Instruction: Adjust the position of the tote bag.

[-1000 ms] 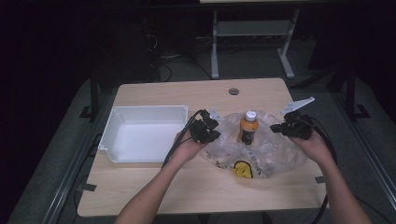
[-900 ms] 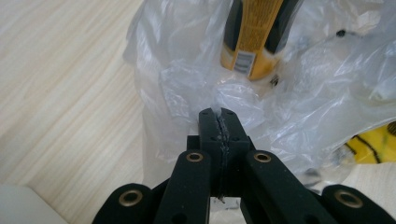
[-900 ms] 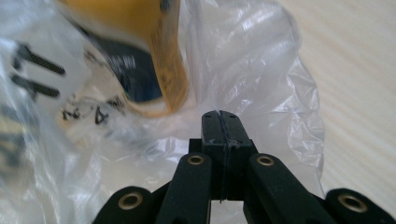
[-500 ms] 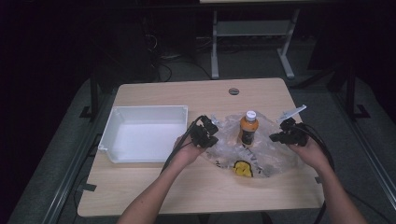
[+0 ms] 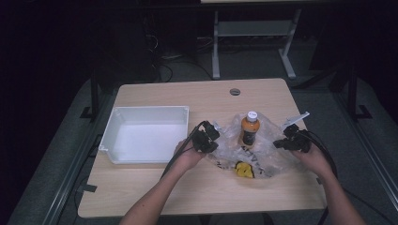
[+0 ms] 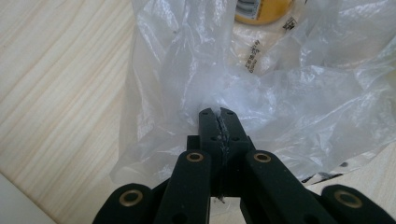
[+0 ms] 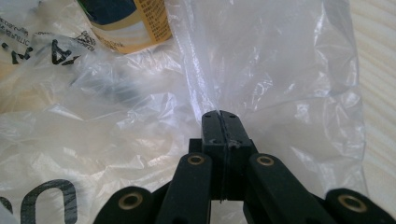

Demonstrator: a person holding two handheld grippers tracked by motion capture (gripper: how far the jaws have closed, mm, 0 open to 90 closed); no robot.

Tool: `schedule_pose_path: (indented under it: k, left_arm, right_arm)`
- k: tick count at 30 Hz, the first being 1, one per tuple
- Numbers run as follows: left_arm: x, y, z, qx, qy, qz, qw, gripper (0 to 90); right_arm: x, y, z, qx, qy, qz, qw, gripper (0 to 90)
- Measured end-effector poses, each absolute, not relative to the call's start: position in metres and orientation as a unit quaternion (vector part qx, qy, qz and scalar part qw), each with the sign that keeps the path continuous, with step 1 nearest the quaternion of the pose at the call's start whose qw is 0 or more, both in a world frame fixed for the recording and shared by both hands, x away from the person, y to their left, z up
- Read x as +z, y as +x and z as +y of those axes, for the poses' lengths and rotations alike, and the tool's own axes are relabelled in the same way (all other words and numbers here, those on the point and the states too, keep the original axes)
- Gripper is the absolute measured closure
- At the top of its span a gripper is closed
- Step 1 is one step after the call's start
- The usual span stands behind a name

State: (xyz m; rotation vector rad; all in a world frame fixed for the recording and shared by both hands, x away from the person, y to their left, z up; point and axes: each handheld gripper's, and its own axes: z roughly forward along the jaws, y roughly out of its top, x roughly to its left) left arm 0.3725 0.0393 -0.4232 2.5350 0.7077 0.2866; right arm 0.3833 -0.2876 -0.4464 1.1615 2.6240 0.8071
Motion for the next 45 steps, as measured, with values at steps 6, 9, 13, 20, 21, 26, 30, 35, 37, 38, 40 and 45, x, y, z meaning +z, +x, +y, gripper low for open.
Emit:
schedule_pose_path:
  k: [6, 9, 13, 20, 21, 26, 30, 35, 37, 38, 40, 45]
  left_arm:
    - [-0.427, 0.370, 0.039, 0.105, 0.930, 0.257, 0.241, 90.0]
    - [-0.428, 0.369, 0.040, 0.103, 0.931, 0.257, 0.239, 90.0]
    - [-0.430, 0.368, 0.042, 0.102, 0.930, 0.258, 0.240, 90.0]
    - [-0.432, 0.367, 0.045, 0.099, 0.927, 0.264, 0.247, 90.0]
    - [-0.432, 0.367, 0.045, 0.100, 0.927, 0.264, 0.247, 90.0]
    - [-0.431, 0.366, 0.045, 0.102, 0.926, 0.263, 0.249, 90.0]
    - [-0.431, 0.365, 0.045, 0.103, 0.926, 0.263, 0.250, 90.0]
    - [-0.430, 0.365, 0.046, 0.106, 0.926, 0.262, 0.251, 90.0]
    - [-0.431, 0.364, 0.045, 0.105, 0.925, 0.263, 0.253, 90.0]
    - [-0.431, 0.364, 0.045, 0.105, 0.924, 0.264, 0.255, 90.0]
    - [-0.431, 0.364, 0.045, 0.105, 0.924, 0.265, 0.256, 90.0]
    - [-0.431, 0.363, 0.044, 0.105, 0.925, 0.262, 0.255, 90.0]
  right_arm:
    - [-0.452, 0.380, -0.293, 0.274, 0.397, 0.873, 0.077, 89.9]
    - [-0.453, 0.379, -0.294, 0.273, 0.401, 0.871, 0.075, 89.9]
    - [-0.453, 0.378, -0.297, 0.277, 0.402, 0.870, 0.077, 89.9]
    - [-0.455, 0.372, -0.303, 0.290, 0.411, 0.861, 0.073, 89.2]
    - [-0.454, 0.371, -0.303, 0.292, 0.409, 0.862, 0.075, 87.8]
    - [-0.437, 0.364, -0.304, 0.317, 0.405, 0.853, 0.089, 77.9]
    - [-0.418, 0.355, -0.303, 0.342, 0.392, 0.848, 0.102, 71.6]
    - [-0.399, 0.342, -0.293, 0.369, 0.359, 0.851, 0.109, 65.2]
    - [-0.393, 0.336, -0.287, 0.383, 0.342, 0.852, 0.107, 63.4]
    - [-0.391, 0.334, -0.283, 0.389, 0.327, 0.854, 0.109, 62.8]
    - [-0.387, 0.329, -0.274, 0.398, 0.311, 0.857, 0.104, 61.7]
    - [-0.385, 0.320, -0.251, 0.412, 0.275, 0.865, 0.083, 59.7]
